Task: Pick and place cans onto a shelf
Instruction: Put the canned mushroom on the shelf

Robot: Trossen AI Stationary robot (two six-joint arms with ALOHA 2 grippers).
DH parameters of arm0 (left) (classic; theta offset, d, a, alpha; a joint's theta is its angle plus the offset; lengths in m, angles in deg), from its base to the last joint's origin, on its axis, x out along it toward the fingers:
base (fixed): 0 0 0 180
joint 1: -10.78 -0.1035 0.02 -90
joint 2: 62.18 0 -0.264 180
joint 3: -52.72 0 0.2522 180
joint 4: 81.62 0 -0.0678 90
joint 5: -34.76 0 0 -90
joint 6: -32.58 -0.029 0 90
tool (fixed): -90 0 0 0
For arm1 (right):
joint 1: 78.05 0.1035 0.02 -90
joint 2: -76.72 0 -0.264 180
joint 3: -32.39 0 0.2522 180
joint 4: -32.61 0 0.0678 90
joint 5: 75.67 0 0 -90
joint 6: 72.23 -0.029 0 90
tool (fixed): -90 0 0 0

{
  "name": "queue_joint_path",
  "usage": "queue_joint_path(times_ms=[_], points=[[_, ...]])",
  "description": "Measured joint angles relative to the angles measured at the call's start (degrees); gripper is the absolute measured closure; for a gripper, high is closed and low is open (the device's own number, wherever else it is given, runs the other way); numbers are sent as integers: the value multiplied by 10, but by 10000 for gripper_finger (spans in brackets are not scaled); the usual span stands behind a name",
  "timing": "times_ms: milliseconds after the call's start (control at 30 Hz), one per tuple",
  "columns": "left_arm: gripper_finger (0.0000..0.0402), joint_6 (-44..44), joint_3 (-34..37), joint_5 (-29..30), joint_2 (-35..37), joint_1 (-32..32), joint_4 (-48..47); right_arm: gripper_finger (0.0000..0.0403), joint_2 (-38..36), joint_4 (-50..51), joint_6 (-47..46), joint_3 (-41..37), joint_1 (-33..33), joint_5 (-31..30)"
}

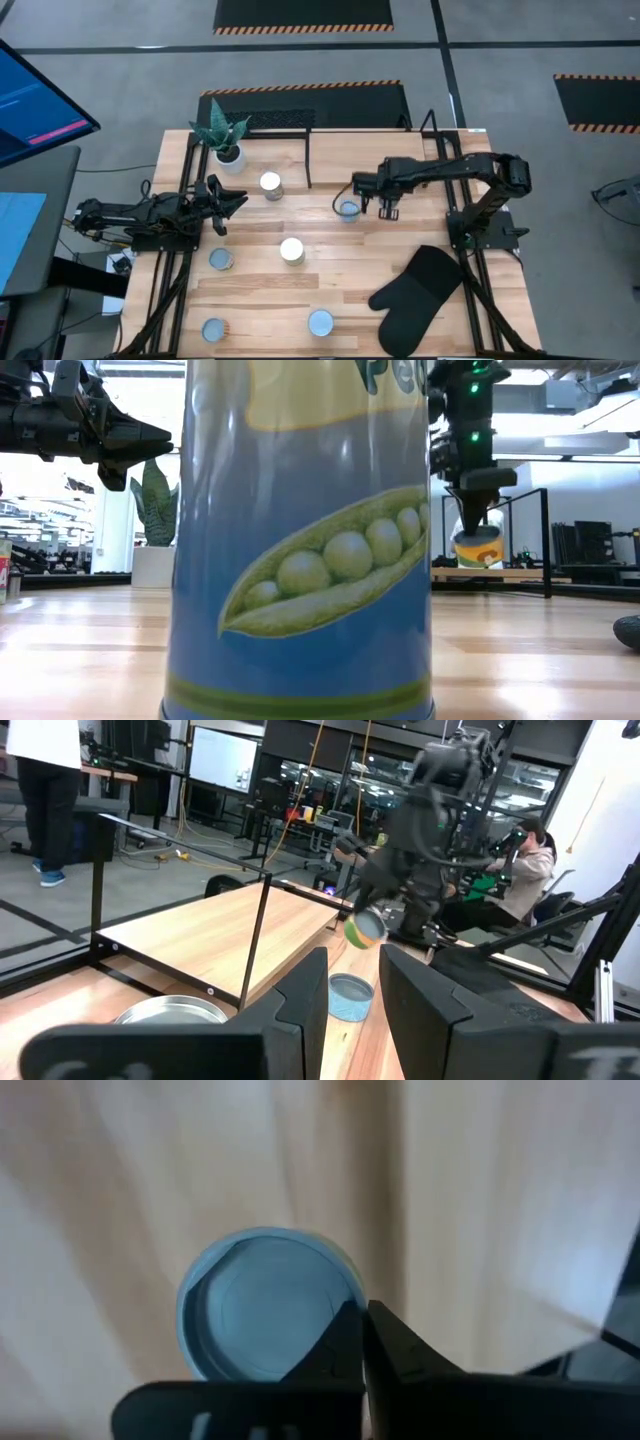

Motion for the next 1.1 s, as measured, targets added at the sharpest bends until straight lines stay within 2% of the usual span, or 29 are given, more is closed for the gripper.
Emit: queue_joint_path(times_ms=[200,367,467,600,700,800,1100], points=[[319,0,0,0,0,0,0,394,-19,-14,56,0,-87,-24],[319,0,0,0,0,0,0,396,-61,-59,106,0,-171,-19],[319,0,0,0,0,0,0,397,-83,-102,147,0,-226,6],[319,0,0,0,0,0,0,392,-91,-171,177,0,-298,79],[319,0,0,0,0,0,0,394,-80,-217,176,0,-342,113],[319,0,0,0,0,0,0,396,-63,-250,175,0,-373,115],[319,0,0,0,0,0,0,392,9,-245,194,-1,-410,117]])
